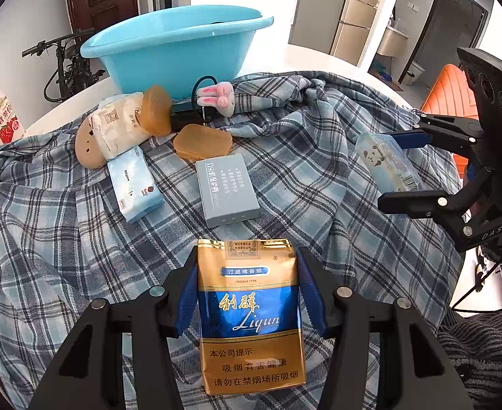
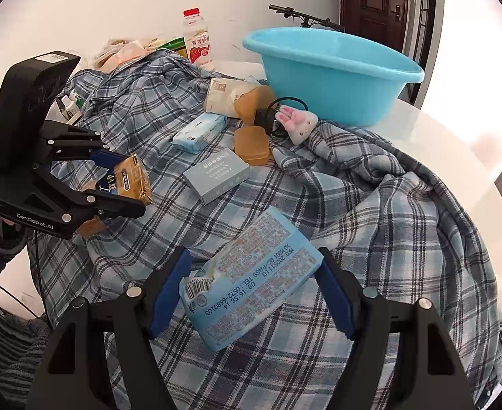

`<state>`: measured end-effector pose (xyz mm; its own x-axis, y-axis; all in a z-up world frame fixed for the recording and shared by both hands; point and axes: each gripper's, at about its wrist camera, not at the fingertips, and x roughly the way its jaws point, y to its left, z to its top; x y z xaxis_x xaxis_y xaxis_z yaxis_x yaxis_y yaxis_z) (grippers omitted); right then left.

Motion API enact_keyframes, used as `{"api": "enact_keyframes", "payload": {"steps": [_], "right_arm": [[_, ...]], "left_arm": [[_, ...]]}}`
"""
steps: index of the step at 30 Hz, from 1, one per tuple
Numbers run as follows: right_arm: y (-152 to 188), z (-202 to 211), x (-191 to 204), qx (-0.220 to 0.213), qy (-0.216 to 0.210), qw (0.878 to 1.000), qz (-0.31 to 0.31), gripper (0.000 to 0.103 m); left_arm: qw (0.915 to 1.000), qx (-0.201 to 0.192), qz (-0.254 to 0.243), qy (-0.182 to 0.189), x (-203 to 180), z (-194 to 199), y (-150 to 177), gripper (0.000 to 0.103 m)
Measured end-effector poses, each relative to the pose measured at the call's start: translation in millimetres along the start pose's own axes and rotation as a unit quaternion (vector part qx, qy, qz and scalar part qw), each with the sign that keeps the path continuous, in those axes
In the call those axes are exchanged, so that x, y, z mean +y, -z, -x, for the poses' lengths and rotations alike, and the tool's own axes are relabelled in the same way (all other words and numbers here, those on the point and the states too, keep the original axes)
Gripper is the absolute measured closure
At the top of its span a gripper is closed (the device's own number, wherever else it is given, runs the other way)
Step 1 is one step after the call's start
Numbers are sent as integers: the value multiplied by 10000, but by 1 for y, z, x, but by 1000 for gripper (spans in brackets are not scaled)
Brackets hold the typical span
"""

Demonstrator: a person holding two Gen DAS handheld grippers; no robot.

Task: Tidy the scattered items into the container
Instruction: 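Carry the Liqun pack and blue packet with both tools toward the basin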

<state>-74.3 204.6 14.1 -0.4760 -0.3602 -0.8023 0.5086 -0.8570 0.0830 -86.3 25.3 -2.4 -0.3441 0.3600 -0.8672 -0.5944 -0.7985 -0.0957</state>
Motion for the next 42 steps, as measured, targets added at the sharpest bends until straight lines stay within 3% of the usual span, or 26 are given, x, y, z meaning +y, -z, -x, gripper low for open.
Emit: {"api": "enact_keyframes", "payload": {"steps": [16,25,31,42], "right_arm": [[-8,8,2,-106,77,9998,129,30],[-31,27,8,-432,171,9983,362,30],[-50,49,1,-562,0,9981,254,30],[-83,84,-3,-1048,380,9931,362,30]], "left_arm": [[10000,-49,-57,-5,-1,7,-4,47],[9995,-110,-301,-63,-8,16,-18,47],[9988,-324,-348,-75,-10,28,-33,47],[9963,-768,-341,-158,-6,66,-83,46]]}}
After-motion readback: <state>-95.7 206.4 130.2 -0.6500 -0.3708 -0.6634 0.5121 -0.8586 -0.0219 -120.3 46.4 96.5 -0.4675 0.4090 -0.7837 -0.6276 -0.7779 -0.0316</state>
